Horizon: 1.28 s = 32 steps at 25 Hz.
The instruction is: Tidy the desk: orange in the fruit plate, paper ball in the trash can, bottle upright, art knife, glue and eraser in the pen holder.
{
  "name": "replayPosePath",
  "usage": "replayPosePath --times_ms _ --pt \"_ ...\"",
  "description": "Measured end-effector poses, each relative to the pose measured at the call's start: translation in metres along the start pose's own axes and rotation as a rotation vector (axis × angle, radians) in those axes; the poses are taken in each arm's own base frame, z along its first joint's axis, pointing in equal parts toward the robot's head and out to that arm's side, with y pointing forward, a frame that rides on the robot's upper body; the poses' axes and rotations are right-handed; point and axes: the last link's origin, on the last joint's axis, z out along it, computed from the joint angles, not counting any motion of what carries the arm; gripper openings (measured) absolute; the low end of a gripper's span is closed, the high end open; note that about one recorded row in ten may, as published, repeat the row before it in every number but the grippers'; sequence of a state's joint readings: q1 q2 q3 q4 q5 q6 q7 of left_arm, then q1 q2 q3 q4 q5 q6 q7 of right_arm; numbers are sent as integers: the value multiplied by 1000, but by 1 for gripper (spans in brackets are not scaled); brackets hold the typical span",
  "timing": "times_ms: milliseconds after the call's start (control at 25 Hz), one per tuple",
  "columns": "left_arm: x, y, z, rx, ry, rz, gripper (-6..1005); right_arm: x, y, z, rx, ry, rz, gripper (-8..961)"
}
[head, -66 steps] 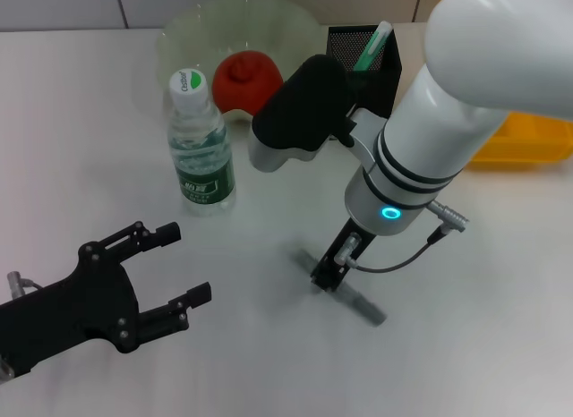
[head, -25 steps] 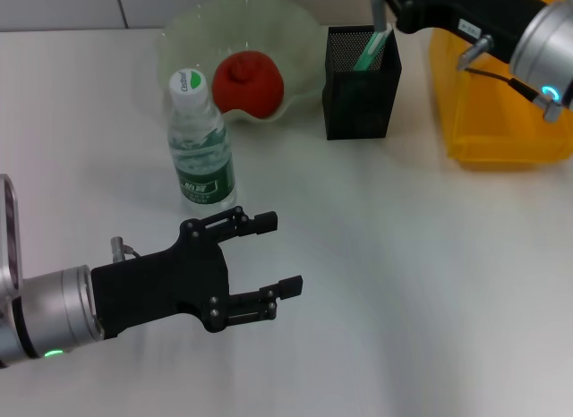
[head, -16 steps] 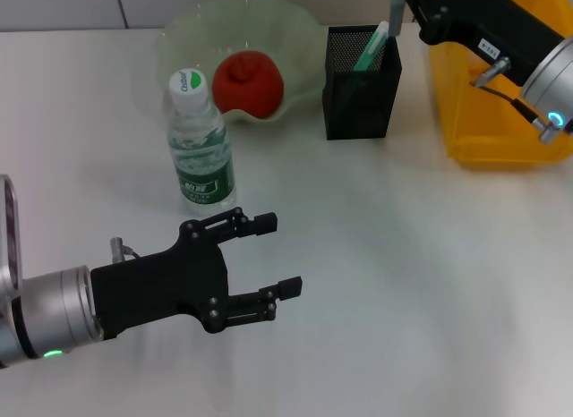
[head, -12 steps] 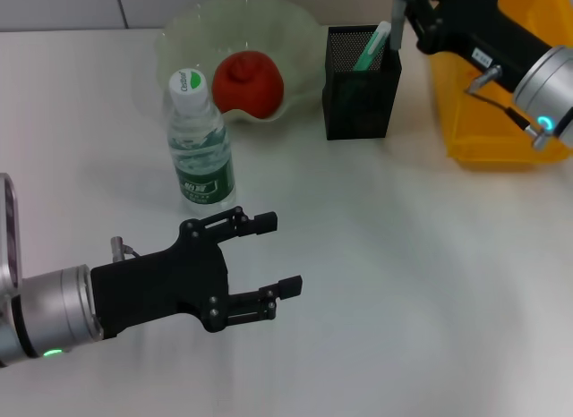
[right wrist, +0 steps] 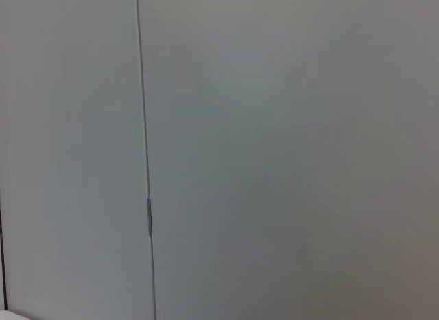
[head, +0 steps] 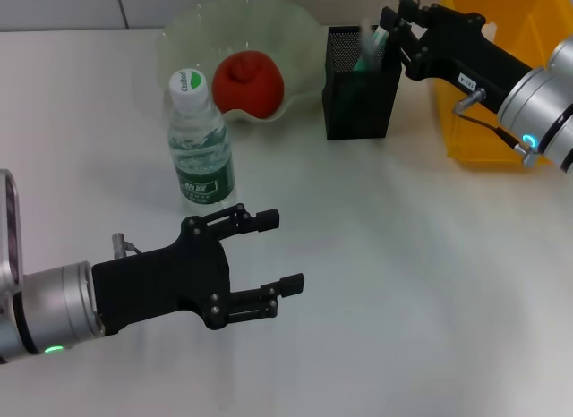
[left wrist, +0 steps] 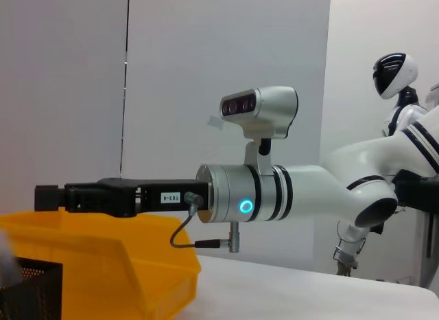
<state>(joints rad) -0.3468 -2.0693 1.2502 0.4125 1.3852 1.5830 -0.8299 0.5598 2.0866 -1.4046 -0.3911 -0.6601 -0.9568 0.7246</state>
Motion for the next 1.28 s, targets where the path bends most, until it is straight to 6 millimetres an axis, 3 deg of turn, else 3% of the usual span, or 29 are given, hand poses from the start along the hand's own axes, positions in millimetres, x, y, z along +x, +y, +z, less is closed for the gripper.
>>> replayPosePath --times_ms 280,360,400,520,760,840,1080,1280 --pt "0 -1 1 1 -2 3 785 -1 3 -18 -20 -72 26 222" --pt "1 -1 1 -2 0 4 785 -9 10 -45 -80 -189 55 229" --pt "1 -1 0 -3 0 4 785 -9 10 -45 -80 -189 55 228" --pt "1 -1 0 -5 -1 0 785 -12 13 -81 -144 -253 118 223" --pt "3 -3 0 -10 -5 -16 785 3 21 -141 -320 -102 180 348" --pt "4 -4 0 -13 -9 -18 785 12 25 -158 -379 -29 152 583" --pt "3 -4 0 -37 -44 -31 785 29 35 -181 -517 116 43 803" --pt "4 -5 1 -49 -55 -32 785 29 39 -180 -559 130 14 824"
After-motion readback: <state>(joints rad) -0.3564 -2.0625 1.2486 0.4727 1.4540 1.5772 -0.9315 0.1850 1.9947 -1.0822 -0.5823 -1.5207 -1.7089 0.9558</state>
